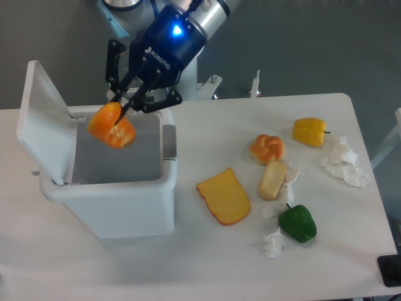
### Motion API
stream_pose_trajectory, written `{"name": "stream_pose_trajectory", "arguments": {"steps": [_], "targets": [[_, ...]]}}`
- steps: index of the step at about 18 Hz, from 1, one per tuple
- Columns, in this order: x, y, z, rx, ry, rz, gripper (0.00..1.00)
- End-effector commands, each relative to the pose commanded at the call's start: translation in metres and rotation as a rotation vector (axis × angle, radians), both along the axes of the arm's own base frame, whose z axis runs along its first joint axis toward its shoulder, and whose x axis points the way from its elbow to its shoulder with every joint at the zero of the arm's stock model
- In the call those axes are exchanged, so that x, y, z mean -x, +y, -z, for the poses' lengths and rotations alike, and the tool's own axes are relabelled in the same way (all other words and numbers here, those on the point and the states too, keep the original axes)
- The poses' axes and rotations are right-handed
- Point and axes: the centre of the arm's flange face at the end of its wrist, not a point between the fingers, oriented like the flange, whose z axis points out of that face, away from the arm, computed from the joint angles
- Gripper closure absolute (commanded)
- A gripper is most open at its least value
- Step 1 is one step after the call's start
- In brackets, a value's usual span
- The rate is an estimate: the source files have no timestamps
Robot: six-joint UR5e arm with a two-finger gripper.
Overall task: Place the long bread in the trash can
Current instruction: 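Carry the bread over the trash can opening and lower it inside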
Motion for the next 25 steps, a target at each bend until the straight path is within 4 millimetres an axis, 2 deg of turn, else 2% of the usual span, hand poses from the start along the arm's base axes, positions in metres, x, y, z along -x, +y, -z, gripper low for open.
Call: {"name": "stream_pose_trajectory", "arguments": {"steps": [15,17,25], "targets": [[0.01,0.007,0.029,0.018,-0.009,0.018,0.76],[0.012,0.008,0.035,0.028,-0.019,0.016,0.74],[0.01,0.007,0.049,0.045,-0.039,0.016,0.73]]}}
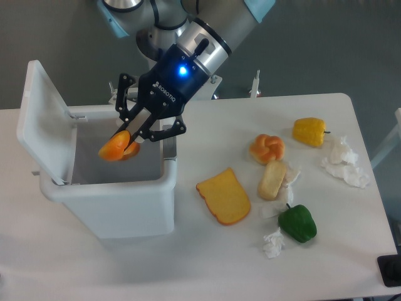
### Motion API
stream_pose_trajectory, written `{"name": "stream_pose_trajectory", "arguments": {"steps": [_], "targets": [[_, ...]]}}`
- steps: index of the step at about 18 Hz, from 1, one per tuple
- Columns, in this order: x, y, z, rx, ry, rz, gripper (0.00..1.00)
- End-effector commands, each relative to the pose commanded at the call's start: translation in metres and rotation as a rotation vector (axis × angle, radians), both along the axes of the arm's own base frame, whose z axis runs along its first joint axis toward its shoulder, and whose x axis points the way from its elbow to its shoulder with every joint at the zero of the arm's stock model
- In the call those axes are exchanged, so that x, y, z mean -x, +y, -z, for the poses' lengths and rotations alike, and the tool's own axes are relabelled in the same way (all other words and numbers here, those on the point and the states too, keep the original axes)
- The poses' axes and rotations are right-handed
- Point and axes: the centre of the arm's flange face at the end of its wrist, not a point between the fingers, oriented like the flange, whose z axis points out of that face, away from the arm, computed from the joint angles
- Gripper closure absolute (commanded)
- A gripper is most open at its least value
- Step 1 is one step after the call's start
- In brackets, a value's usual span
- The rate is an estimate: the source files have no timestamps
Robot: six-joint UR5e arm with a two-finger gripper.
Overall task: Place the long bread in the trash can
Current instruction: 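Carry the bread over the trash can opening and lower it inside, then open the gripper to drop the bread into the trash can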
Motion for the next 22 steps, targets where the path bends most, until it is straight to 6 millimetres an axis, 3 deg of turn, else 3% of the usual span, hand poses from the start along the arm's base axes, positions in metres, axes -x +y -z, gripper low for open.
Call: {"name": "stream_pose_trajectory", "arguments": {"steps": [4,7,14,17,21,22], "targets": [[0.0,0.0,0.002,0.001,-0.001,0.001,0.69],[0.001,0.0,0.003,0.0,0.001,0.003,0.54],[0.001,0.0,0.004,0.002,0.002,0.003,0.46],[0.001,0.0,0.004,0.0,0.007,0.006,0.32],[0.007,-0.003,-0.004,-0.009,0.02,-0.007,0.02],[0.008,-0.004,-0.006,-0.009,0.018,-0.009,0.0]]}}
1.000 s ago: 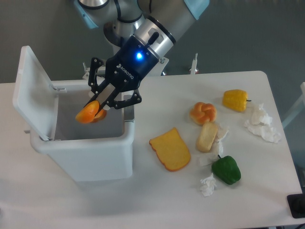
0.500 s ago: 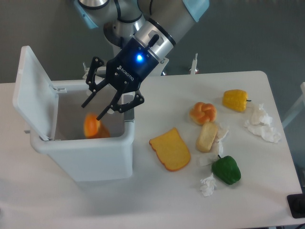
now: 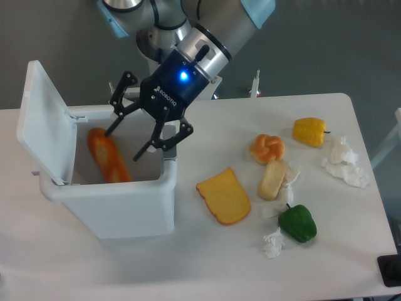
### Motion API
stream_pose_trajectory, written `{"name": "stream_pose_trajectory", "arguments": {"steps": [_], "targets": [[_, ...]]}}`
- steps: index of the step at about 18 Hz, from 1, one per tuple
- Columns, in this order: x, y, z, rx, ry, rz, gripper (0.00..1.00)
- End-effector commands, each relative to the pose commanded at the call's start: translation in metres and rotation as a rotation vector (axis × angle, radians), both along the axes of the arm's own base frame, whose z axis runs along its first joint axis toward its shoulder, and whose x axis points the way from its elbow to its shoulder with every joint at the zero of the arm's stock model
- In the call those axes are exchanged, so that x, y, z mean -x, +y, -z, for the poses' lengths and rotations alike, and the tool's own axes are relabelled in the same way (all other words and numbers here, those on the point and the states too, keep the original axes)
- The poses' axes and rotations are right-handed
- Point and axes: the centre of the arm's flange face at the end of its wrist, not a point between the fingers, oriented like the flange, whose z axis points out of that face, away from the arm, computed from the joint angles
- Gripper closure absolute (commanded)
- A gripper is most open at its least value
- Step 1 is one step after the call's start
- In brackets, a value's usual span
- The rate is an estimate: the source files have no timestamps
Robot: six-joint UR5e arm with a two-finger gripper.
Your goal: Place the long bread in the trash can
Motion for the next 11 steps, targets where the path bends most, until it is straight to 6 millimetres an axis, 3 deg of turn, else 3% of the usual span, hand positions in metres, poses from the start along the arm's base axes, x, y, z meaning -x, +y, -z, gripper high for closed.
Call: {"name": "stream_pose_trajectory", "arguments": {"steps": [7,11], "targets": [[0.017,-0.014,-0.015,0.007,0.041,-0.049,0.0],[0.039,-0.038,-0.032,-0.005,0.081,-0.11,0.0]]}}
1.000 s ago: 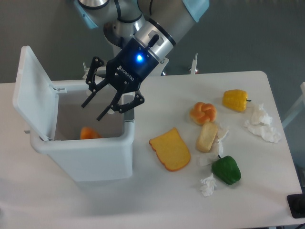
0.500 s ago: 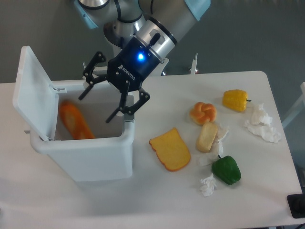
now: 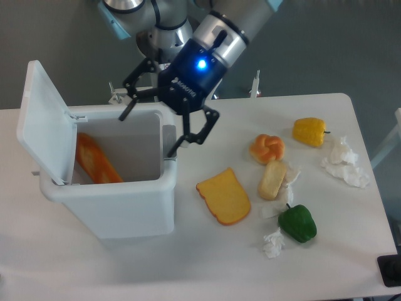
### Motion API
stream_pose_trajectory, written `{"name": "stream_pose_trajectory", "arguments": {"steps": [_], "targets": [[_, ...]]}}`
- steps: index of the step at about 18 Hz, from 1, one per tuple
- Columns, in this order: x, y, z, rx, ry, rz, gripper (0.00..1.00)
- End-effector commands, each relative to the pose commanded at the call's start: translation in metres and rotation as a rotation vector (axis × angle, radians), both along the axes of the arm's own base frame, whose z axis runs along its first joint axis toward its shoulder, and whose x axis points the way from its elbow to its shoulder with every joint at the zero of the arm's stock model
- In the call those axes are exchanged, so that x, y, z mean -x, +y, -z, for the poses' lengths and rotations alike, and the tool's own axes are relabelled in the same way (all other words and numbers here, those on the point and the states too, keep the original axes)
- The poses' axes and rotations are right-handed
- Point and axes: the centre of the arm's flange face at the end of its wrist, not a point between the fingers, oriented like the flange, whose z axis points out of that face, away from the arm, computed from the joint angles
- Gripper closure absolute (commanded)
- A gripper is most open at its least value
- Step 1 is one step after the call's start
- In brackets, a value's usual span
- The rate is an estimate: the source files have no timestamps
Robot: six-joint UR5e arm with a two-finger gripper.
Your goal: Place the long bread in the trash can
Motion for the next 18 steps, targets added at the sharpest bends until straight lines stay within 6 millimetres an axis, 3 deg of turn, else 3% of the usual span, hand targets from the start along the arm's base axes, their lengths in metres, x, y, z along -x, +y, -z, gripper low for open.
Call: {"name": "stream_pose_trajectory", "arguments": {"steps": [2,8,18], "targets": [[0.008,-0.018,-0.011,0.012,0.037,-0.046,0.0],[0.012,-0.04,-0.014,0.21,0.308,-0.1,0.0],[0.019,-0.058,-0.017,0.376,0.417,-0.181,0.0]]}}
